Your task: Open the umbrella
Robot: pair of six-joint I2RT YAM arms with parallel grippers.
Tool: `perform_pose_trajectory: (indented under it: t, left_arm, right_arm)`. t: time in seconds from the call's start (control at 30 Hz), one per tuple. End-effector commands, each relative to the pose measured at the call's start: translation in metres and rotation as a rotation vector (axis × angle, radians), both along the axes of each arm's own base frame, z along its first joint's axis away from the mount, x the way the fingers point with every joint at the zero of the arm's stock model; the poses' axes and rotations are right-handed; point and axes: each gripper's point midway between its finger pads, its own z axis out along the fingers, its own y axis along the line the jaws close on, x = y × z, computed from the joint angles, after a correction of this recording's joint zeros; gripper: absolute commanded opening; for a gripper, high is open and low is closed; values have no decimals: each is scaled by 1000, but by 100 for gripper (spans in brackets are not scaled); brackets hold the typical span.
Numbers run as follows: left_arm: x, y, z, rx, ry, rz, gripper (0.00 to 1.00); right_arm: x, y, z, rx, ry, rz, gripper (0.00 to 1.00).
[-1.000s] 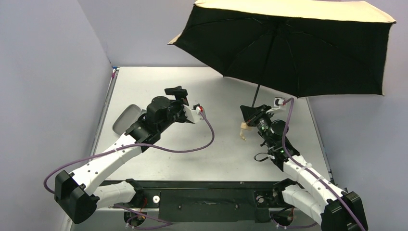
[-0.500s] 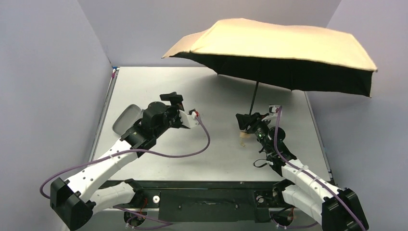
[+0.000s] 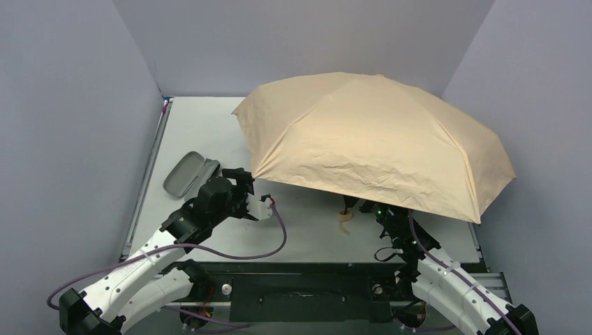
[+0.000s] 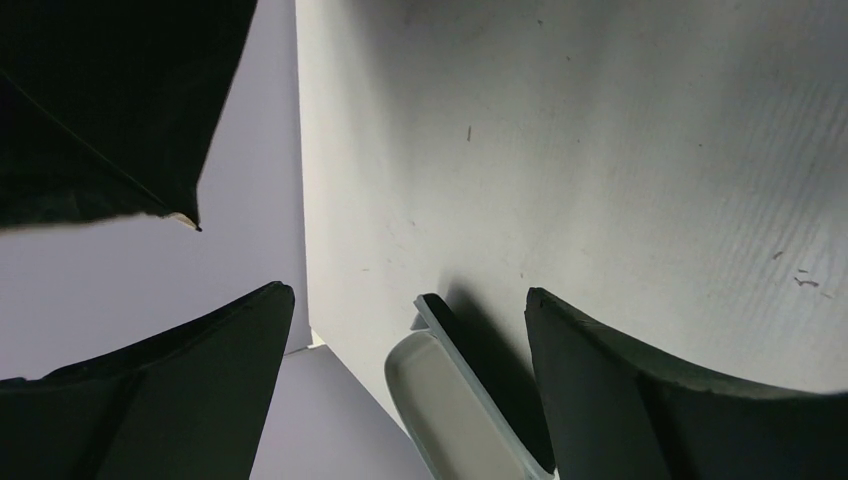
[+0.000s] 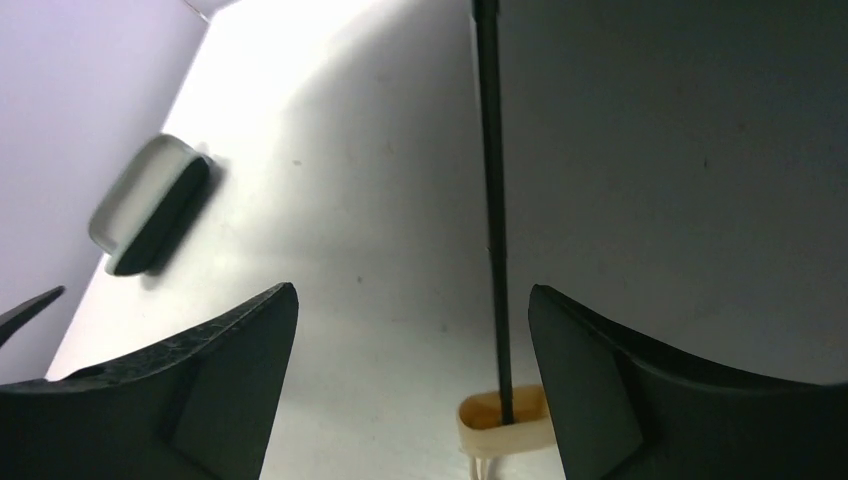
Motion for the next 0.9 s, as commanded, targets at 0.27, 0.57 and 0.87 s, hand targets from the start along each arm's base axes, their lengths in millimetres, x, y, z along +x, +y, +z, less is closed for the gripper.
perform_pose_trajectory:
  t: [0.27, 0.57, 0.87]
  left_arm:
    - [-24, 31, -7, -28, 61, 102, 97]
    - [-20, 46, 6, -153, 84, 274, 97]
    - [-26, 75, 12, -301, 266, 525, 97]
  right_arm:
    - [-22, 11, 26, -15, 45, 116, 82]
    - [-29, -8, 51, -162, 33, 117, 87]
    - [-36, -42, 63, -466, 29, 140, 94]
